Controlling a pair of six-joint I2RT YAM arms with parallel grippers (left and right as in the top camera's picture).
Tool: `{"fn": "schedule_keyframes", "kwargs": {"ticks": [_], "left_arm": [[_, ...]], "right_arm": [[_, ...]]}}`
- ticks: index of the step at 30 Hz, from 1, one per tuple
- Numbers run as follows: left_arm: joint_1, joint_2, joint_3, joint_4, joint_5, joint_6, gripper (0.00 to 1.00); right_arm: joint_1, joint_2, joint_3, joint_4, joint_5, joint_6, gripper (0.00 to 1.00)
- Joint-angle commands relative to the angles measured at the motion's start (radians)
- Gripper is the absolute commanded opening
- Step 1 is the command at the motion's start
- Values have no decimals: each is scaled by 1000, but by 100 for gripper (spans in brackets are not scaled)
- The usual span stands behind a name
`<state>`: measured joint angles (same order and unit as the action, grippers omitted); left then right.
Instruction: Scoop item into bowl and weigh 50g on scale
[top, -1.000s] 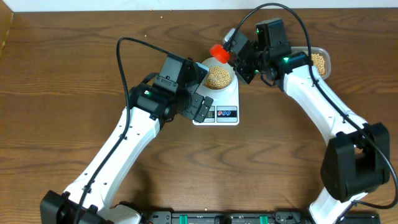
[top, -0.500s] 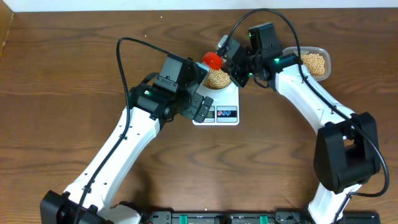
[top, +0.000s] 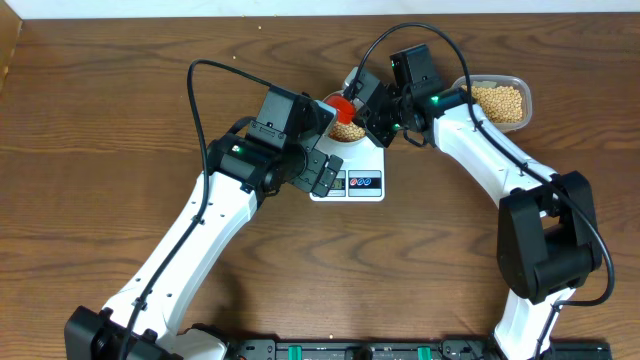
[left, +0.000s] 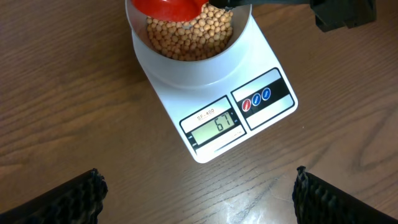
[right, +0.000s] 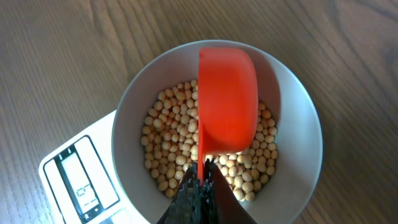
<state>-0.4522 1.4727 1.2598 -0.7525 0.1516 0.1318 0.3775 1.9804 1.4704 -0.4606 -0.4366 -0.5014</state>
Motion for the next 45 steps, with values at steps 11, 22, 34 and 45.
{"fn": "schedule_keyframes", "kwargs": {"ticks": [11, 22, 34, 45], "left_arm": [[6, 6, 1, -3, 2, 6, 98], [6, 6, 1, -3, 2, 6, 98], [6, 6, 1, -3, 2, 6, 98], [6, 6, 1, -3, 2, 6, 98]], "right_arm": [[4, 2, 1, -91, 19, -21, 1], [-4, 2, 1, -90, -11, -19, 1], [-105, -20, 2, -36, -237, 113, 1], [-97, -19, 2, -39, -140, 81, 1]]}}
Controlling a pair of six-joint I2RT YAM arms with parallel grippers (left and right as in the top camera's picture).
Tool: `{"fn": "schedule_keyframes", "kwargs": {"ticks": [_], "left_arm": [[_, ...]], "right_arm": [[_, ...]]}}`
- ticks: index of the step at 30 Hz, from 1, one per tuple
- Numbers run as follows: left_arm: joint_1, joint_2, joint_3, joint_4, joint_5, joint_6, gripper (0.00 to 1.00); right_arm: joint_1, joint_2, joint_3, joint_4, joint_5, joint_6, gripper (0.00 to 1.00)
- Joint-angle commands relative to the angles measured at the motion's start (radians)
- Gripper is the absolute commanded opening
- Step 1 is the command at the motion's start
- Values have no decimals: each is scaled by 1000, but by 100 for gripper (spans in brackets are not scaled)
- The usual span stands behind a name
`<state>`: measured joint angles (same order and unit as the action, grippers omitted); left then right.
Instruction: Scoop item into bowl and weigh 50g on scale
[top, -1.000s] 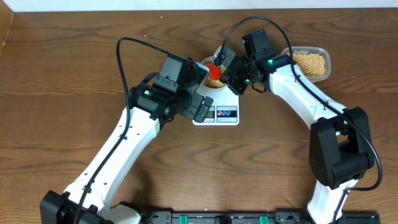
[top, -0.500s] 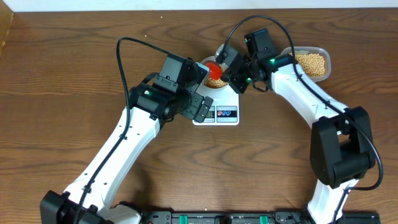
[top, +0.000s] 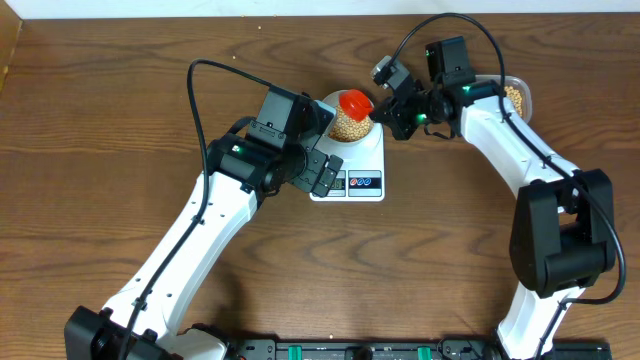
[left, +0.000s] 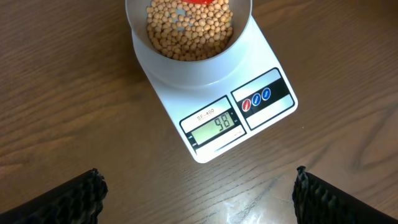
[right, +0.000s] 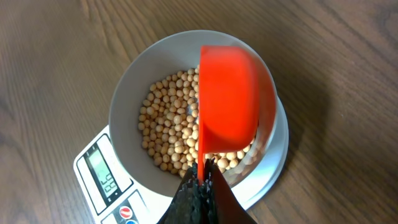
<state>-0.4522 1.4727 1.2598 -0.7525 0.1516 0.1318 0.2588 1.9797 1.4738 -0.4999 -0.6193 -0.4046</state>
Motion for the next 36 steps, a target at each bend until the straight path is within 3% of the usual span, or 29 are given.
{"fn": "schedule_keyframes", "kwargs": {"ticks": [1, 22, 25, 36], "left_arm": [[6, 6, 1, -3, 2, 6, 98], [6, 6, 1, -3, 2, 6, 98], [6, 6, 1, -3, 2, 6, 98], [6, 6, 1, -3, 2, 6, 98]], "right_arm": [[29, -18, -1, -2, 65, -27, 1], [86, -16, -2, -76, 152, -134, 1], [97, -14, -2, -65, 234, -156, 1], [123, -14, -2, -64, 225, -217, 1]]}}
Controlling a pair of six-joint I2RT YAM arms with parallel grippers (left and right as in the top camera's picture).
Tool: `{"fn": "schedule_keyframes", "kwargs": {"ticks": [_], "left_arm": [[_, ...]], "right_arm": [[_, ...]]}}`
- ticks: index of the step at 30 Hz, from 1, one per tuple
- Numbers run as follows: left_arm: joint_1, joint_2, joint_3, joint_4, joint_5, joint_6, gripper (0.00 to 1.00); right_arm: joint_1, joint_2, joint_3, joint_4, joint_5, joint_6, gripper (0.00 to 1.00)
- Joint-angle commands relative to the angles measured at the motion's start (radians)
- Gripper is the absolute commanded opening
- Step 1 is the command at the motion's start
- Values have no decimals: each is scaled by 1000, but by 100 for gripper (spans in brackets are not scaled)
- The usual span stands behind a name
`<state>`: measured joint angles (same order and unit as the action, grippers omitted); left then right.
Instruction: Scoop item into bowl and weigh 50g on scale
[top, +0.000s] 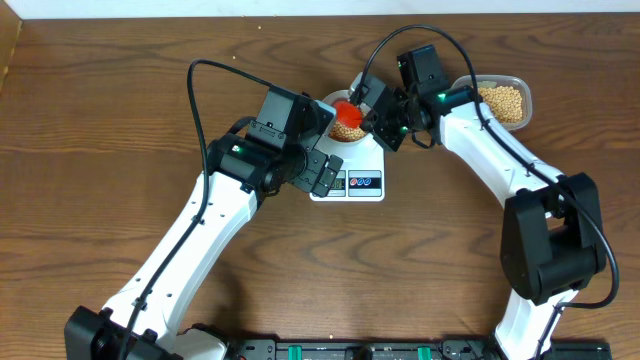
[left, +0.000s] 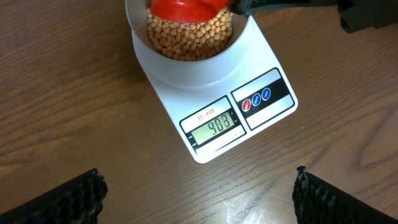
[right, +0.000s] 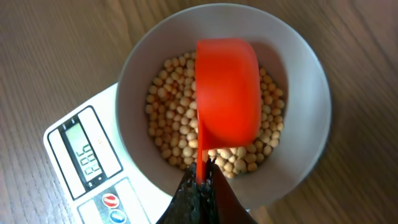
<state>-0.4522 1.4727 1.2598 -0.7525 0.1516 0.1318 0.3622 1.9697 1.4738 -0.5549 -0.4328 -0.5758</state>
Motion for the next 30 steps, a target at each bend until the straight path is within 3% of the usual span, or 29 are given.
{"fn": "schedule_keyframes", "kwargs": {"ticks": [1, 12, 30], "left_arm": [[6, 6, 1, -3, 2, 6, 98], [6, 6, 1, -3, 2, 6, 98], [6, 6, 1, -3, 2, 6, 98]], "right_arm": [[24, -4, -2, -10, 45, -62, 1], [34, -4, -2, -10, 127, -61, 1], [34, -4, -2, -10, 0, -46, 1]]}}
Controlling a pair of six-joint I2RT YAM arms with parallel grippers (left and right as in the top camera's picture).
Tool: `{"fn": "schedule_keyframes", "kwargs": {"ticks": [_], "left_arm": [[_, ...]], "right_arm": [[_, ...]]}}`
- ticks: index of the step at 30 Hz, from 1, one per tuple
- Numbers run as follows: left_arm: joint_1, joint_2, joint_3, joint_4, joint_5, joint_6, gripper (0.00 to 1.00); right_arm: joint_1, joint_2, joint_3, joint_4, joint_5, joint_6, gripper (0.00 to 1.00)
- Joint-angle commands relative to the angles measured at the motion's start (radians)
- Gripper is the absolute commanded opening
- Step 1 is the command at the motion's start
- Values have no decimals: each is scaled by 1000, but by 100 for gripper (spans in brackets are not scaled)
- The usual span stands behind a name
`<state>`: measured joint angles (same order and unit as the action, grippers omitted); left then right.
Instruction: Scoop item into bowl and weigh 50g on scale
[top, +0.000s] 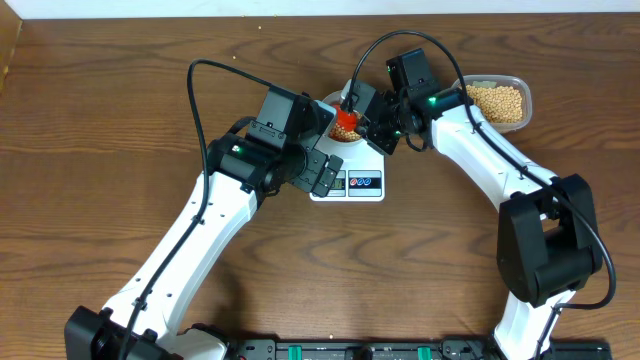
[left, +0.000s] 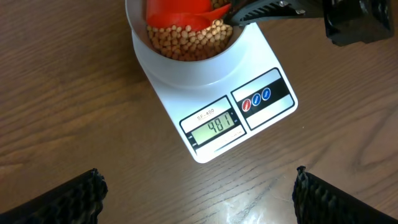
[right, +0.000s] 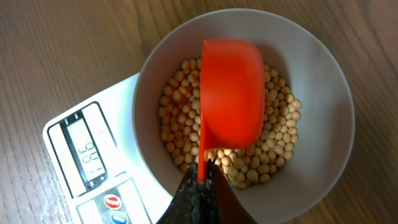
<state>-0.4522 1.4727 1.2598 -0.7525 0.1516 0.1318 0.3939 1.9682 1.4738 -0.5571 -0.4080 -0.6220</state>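
Note:
A white bowl (right: 317, 155) of tan beans (right: 277, 152) stands on the white scale (left: 249, 124), whose display (left: 216, 126) shows figures like 481. My right gripper (right: 201, 176) is shut on the handle of the red scoop (right: 230, 93), which lies over the beans inside the bowl. The scoop (top: 346, 121) shows in the overhead view too. My left gripper (left: 196, 196) hovers open over bare table in front of the scale, its fingers (left: 56, 199) wide apart and holding nothing.
A clear container (top: 503, 101) of the same beans sits at the back right, behind the right arm. The left arm (top: 200, 240) reaches in from the front left. Brown wooden table (top: 100, 120) lies all around.
The right gripper and scoop have shifted slightly left and lower into the bowl. The scale's display has changed from about 983 to about 481. The left gripper has not moved.
First the scoop lay in the bowl with the display near 67. Then the right gripper held it raised toward the bowl's right rim, the display near 98. It was back over the beans a second ago, and now sits deeper among them.

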Motion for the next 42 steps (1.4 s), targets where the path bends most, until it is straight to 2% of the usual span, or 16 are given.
{"fn": "schedule_keyframes", "kwargs": {"ticks": [1, 20, 42], "left_arm": [[6, 6, 1, -3, 2, 6, 98], [6, 6, 1, -3, 2, 6, 98], [6, 6, 1, -3, 2, 6, 98]], "right_arm": [[2, -3, -2, -7, -29, 0, 1], [-75, -16, -1, 27, -78, 101, 1], [-94, -35, 0, 69, -126, 138, 1]]}}
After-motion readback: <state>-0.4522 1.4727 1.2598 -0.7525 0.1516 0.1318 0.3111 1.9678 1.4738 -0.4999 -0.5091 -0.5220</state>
